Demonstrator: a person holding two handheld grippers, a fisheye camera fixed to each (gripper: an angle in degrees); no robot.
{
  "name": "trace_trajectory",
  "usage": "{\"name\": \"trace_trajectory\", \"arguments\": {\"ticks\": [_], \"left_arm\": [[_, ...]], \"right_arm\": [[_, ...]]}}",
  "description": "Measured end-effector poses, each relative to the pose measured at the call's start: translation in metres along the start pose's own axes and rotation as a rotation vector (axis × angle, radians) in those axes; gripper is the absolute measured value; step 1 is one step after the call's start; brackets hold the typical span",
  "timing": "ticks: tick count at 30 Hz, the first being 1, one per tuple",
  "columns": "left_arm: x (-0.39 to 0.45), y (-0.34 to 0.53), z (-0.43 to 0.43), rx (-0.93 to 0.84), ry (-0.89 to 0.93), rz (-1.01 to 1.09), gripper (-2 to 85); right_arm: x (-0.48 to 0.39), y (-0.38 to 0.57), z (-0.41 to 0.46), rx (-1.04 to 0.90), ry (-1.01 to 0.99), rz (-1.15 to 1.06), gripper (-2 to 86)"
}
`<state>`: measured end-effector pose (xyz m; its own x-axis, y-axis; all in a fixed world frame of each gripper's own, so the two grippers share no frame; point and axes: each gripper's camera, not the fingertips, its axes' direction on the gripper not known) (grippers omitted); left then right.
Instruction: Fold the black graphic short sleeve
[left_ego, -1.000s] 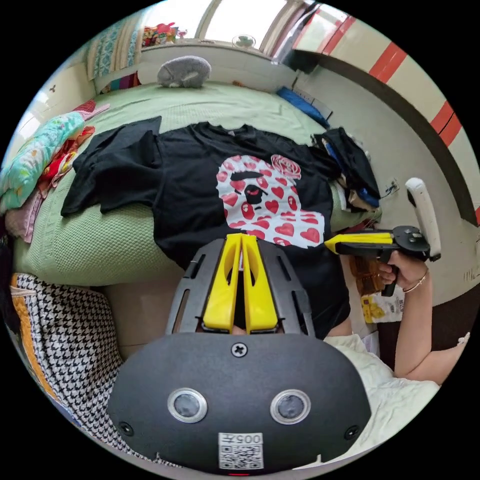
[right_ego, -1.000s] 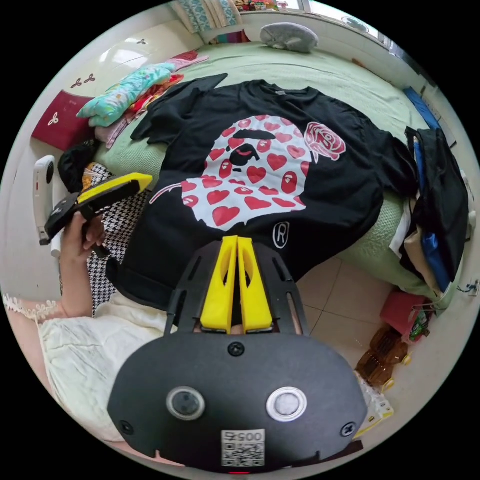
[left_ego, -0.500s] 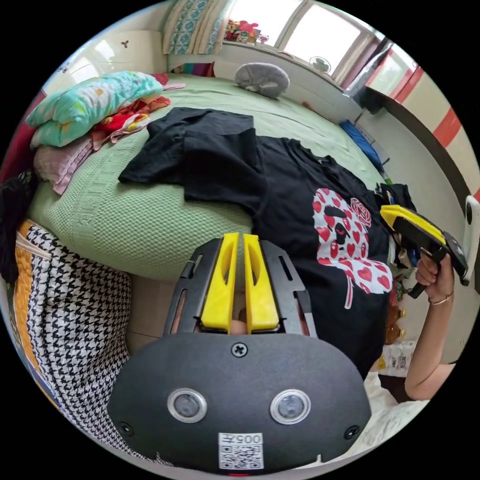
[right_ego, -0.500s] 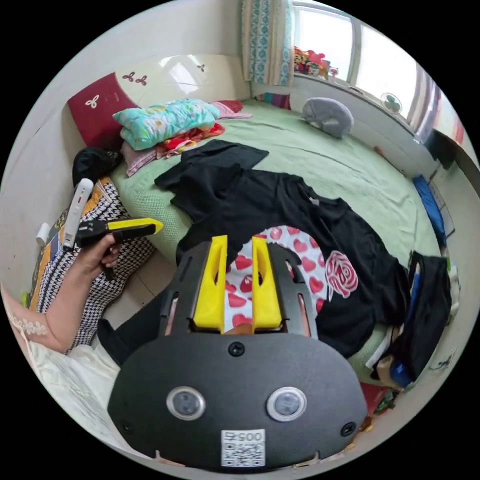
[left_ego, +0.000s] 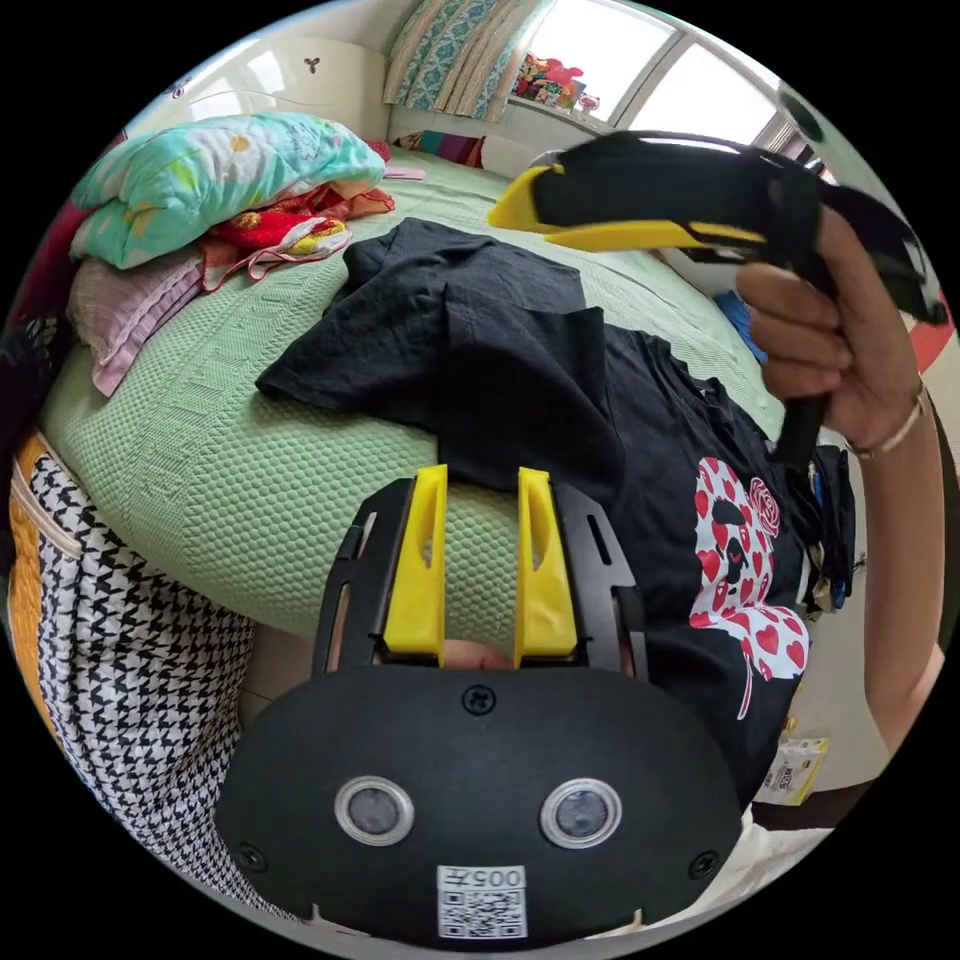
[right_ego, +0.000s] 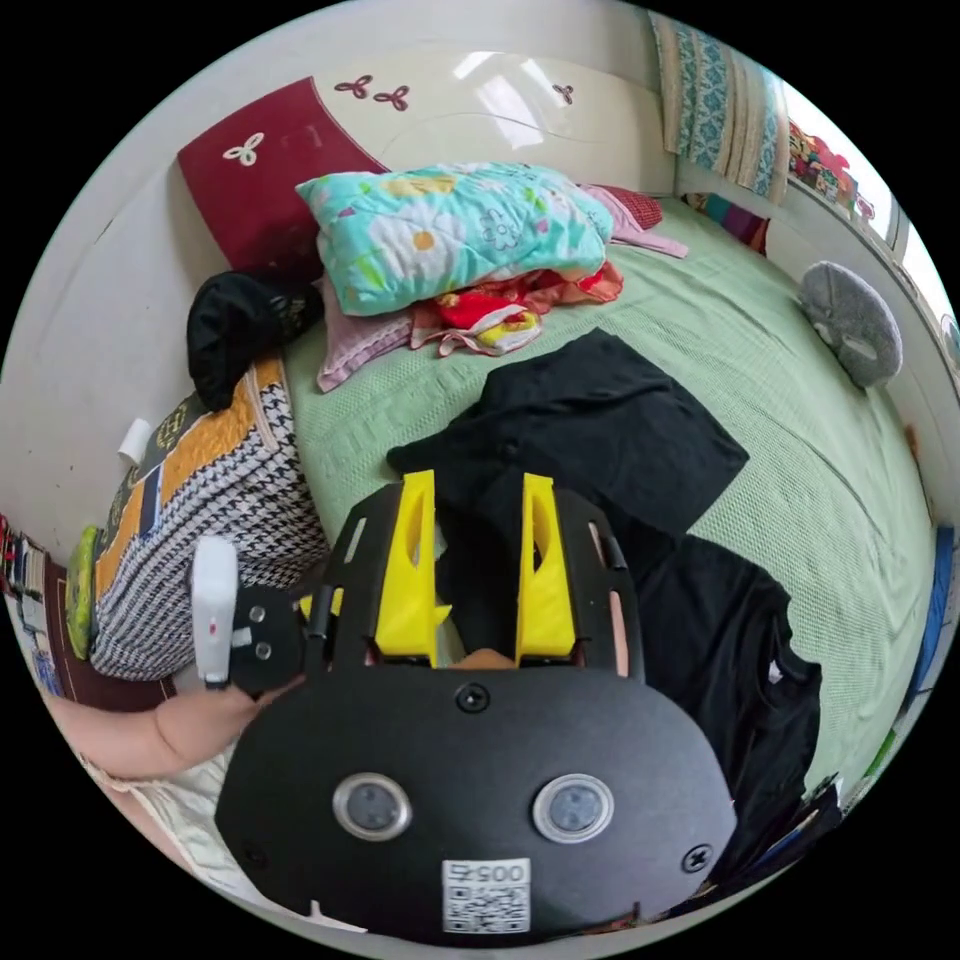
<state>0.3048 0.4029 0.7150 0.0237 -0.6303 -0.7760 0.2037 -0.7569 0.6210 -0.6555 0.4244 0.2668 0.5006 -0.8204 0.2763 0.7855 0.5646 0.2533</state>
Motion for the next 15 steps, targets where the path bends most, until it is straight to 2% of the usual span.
{"name": "trace_trajectory", "arguments": {"ticks": [6, 10, 15], "left_arm": [[-0.011, 0.001, 0.012, -0.003, -0.04, 0.014, 10.1], [-0.023, 0.003, 0.017, -0.019, -0.065, -0.003, 6.9], [-0.028, 0.006, 0.02, -0.044, -0.091, 0.044, 5.1]], "right_arm": [[0.02, -0.061, 0.06, -0.114, 0.071, 0.082, 10.9], [0.04, -0.076, 0.109, -0.244, 0.088, 0.164, 6.5], [0.053, -0.078, 0.109, -0.183, 0.075, 0.22, -0.2]]}}
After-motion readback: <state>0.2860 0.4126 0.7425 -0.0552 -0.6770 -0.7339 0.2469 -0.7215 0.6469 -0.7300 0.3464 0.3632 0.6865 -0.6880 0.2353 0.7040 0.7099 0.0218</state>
